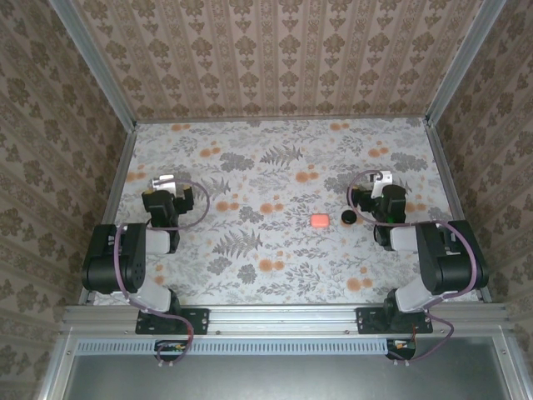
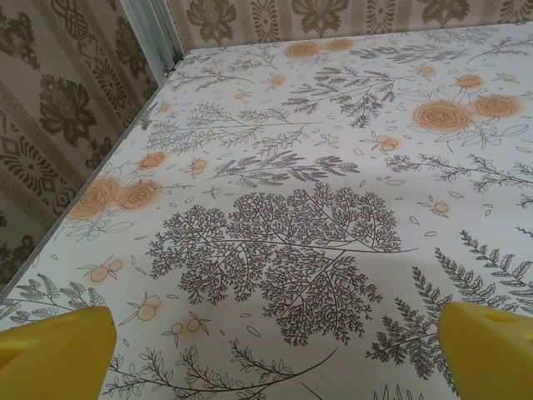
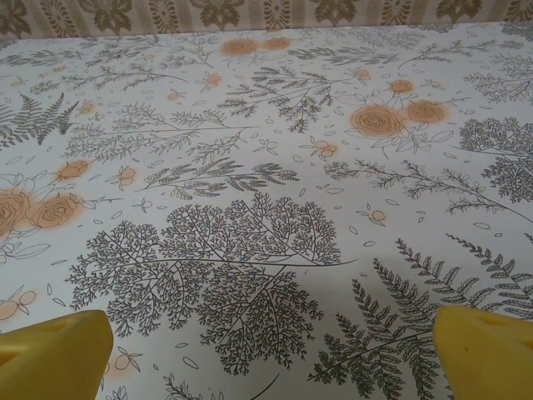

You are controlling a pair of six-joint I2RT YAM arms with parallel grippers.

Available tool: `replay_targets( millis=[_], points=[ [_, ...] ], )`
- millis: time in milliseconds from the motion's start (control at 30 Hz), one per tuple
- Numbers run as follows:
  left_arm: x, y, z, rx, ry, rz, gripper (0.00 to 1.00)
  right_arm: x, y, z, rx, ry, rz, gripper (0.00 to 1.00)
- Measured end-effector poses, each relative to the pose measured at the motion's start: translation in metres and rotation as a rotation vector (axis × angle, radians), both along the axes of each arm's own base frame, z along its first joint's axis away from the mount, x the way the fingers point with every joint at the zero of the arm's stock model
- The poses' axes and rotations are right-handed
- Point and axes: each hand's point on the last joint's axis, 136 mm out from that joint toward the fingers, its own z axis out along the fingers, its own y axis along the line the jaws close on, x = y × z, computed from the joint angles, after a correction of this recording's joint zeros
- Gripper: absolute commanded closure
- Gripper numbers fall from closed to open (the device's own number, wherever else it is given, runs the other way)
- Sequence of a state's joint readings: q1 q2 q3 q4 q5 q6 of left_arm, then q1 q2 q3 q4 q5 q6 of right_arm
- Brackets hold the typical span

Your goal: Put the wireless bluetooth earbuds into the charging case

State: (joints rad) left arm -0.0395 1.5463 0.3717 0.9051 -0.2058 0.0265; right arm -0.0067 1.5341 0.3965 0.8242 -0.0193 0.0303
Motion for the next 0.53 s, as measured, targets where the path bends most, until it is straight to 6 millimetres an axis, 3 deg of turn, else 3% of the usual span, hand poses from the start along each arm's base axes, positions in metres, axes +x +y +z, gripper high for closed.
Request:
replay_targets(
  millis=[533],
  points=[
    [0.0002, -0.0012, -0.0002, -0.003, 0.0, -0.007, 0.0, 0.0, 0.0, 0.0, 0.0, 0.0, 0.0, 0.0]
  ],
)
